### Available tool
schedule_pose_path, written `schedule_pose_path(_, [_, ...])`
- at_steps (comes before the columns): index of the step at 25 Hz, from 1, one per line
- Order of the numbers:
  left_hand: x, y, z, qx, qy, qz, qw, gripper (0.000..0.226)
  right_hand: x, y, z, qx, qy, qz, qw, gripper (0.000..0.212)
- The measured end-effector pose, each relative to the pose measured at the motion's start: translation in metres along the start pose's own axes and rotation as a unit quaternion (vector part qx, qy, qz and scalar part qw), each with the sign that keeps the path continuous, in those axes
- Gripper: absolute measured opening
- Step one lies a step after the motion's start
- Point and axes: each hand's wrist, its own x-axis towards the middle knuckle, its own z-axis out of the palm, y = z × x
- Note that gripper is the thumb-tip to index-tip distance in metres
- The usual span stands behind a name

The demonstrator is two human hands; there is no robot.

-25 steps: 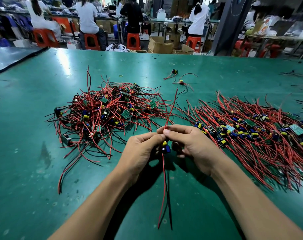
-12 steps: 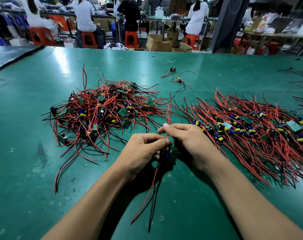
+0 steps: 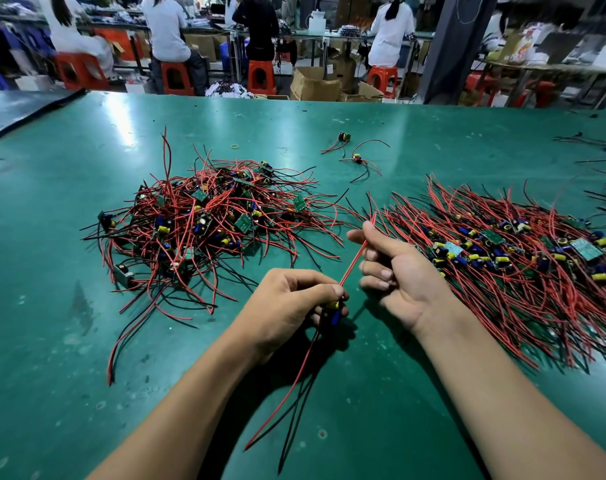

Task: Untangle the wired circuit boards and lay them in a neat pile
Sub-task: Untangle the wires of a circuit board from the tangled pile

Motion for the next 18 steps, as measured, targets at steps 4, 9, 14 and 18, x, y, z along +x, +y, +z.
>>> schedule_pose_path(4, [-0.001, 0.003, 0.001, -0.009, 0.008, -0.009, 1.0, 0.014, 0.0, -0.004, -0.001, 0.073, -0.001, 0.006, 0.997, 0.026])
schedule_pose_path(9, [-0.004, 0.006, 0.001, 0.015, 0.005, -0.015, 1.0, 0.015, -0.001, -0.015, -0.006, 0.175, 0.004, 0.008, 0.985, 0.028])
schedule_pose_path(14, [-0.004, 0.007, 0.001, -0.006, 0.027, -0.024, 0.999, 0.016, -0.003, -0.014, -0.003, 0.197, 0.0, 0.001, 0.98, 0.026])
schedule_pose_path(18, [-0.005, 0.008, 0.001, 0.013, 0.012, -0.024, 1.0, 0.018, -0.001, -0.009, -0.003, 0.131, 0.037, -0.049, 0.989, 0.021])
